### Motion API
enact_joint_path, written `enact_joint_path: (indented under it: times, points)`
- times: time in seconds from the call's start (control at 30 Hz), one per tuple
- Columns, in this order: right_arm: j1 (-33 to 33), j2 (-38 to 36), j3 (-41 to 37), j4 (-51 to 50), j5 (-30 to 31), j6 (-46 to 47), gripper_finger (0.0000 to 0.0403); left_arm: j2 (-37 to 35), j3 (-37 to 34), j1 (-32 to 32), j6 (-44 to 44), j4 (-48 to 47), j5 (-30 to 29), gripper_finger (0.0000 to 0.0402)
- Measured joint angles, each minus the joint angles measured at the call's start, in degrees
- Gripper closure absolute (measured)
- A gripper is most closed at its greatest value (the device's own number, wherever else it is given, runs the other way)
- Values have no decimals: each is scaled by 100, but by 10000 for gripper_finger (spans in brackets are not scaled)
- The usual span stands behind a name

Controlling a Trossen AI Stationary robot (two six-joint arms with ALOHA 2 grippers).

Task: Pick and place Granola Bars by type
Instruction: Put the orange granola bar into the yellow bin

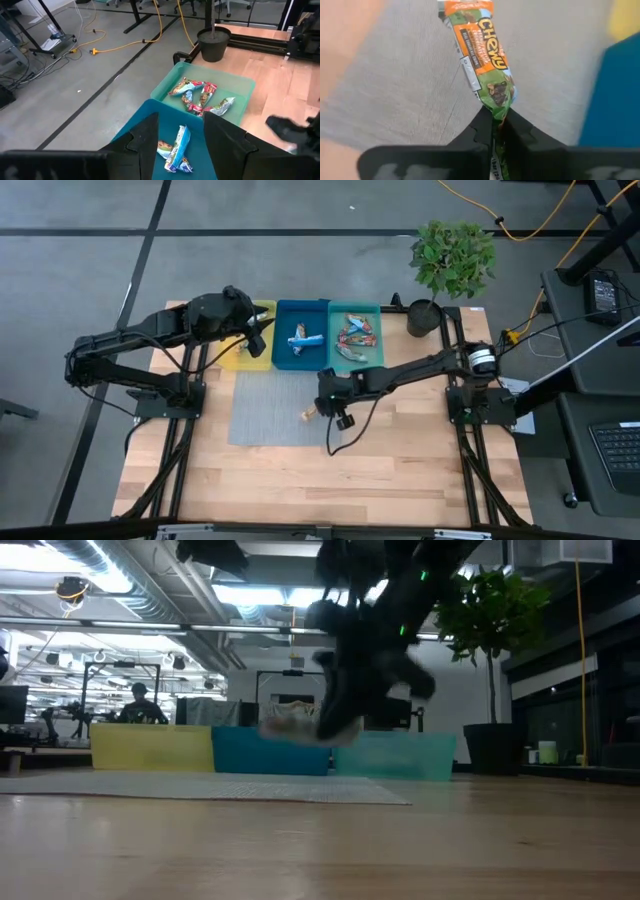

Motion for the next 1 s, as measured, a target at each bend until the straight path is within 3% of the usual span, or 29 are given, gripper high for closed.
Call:
enact_joint_path:
  times: [0.23, 0.43, 0.7, 1.0]
  points:
    - [49, -1015, -79, -56, 232, 325, 364, -1, 0, -34, -62, -256, 24, 254]
    - [-51, -2029, -506, 239, 602, 633, 377, -2, 0, -280, 12, -396, 44, 258]
    - [-337, -3275, -1985, 1874, 613, 863, 362, 21, -48, -711, 361, -126, 15, 258]
    - [-490, -4048, -3301, 3718, 267, 941, 374, 157, -714, -981, 1215, 1329, 349, 253]
